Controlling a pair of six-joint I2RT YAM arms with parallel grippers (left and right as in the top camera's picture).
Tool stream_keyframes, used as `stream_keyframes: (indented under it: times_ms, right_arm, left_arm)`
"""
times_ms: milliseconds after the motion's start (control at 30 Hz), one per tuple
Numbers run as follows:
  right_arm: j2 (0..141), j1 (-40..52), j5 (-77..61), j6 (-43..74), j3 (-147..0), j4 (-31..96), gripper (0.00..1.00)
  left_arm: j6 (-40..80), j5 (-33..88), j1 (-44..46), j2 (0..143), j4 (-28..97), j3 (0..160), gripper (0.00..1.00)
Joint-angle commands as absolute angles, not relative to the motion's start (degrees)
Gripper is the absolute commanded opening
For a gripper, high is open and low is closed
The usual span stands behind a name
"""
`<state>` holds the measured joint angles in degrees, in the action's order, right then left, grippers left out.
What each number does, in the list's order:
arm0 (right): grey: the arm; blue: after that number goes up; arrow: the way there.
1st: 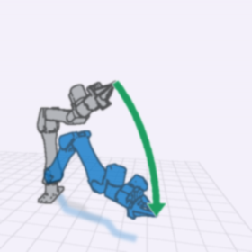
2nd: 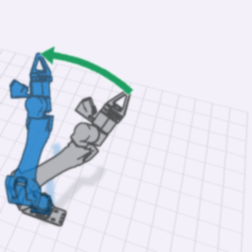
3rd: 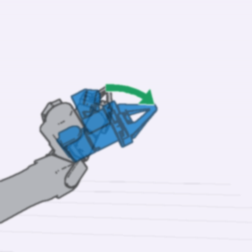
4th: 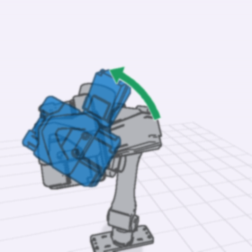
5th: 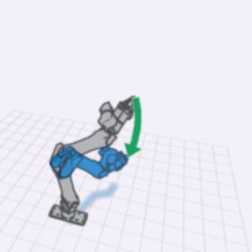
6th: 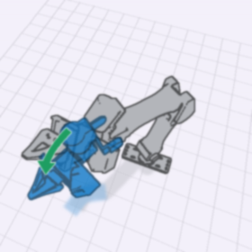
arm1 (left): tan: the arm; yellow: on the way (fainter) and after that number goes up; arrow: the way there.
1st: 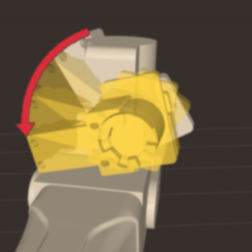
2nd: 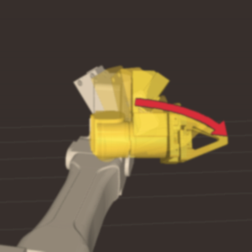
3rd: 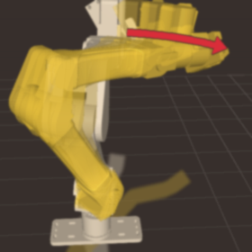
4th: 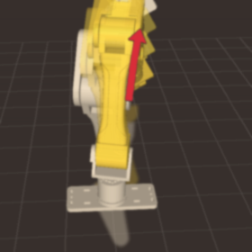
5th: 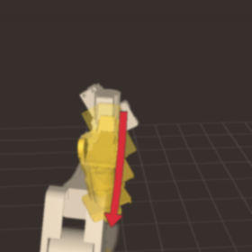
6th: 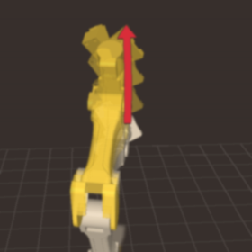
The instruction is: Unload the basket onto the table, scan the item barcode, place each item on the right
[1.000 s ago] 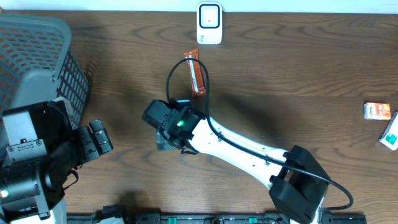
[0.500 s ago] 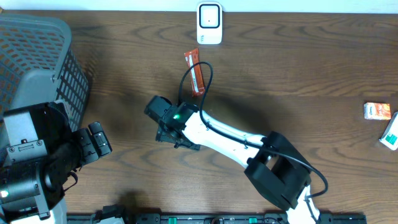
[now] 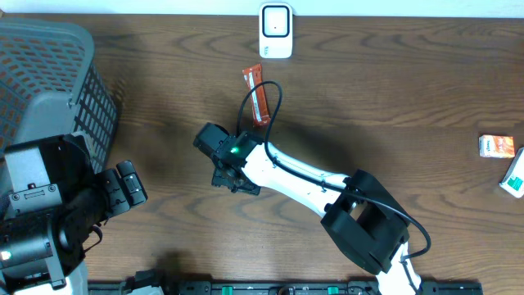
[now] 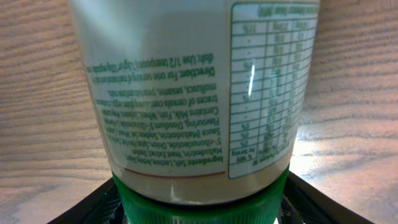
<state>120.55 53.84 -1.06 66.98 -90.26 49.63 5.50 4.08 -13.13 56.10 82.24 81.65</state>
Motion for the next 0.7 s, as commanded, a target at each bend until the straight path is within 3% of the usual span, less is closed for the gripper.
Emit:
stream_keyframes:
  times_ms: [0, 167, 267, 333, 467, 667]
  right_arm:
    - [120.8, 53.6, 1.4, 63.4, -90.9, 49.3, 0.63]
    - [120.8, 53.2, 2.9, 62.1, -90.8, 49.5, 0.65]
    - [120.8, 53.1, 3.4, 62.1, -90.8, 49.5, 0.8]
    - [120.8, 53.1, 4.1, 62.0, -90.8, 49.5, 0.83]
    - [120.8, 53.1, 4.6, 62.0, -90.8, 49.1, 0.77]
    - [120.8, 52.9, 4.4, 61.5, -90.8, 49.1, 0.58]
  left_arm:
    - [4.7, 3.2, -13.5, 55.8, 82.4, 81.1, 0.98]
    - [4.7, 3.2, -13.5, 55.8, 82.4, 81.1, 0.98]
    - [4.7, 3.2, -13.5, 55.8, 82.4, 81.1, 0.98]
    - [4.7, 3.2, -13.5, 55.8, 82.4, 81.1, 0.98]
    - [4.7, 3.2, -13.5, 55.8, 82.4, 81.1, 0.98]
    - [4.7, 3.2, -13.5, 55.8, 82.4, 81.1, 0.98]
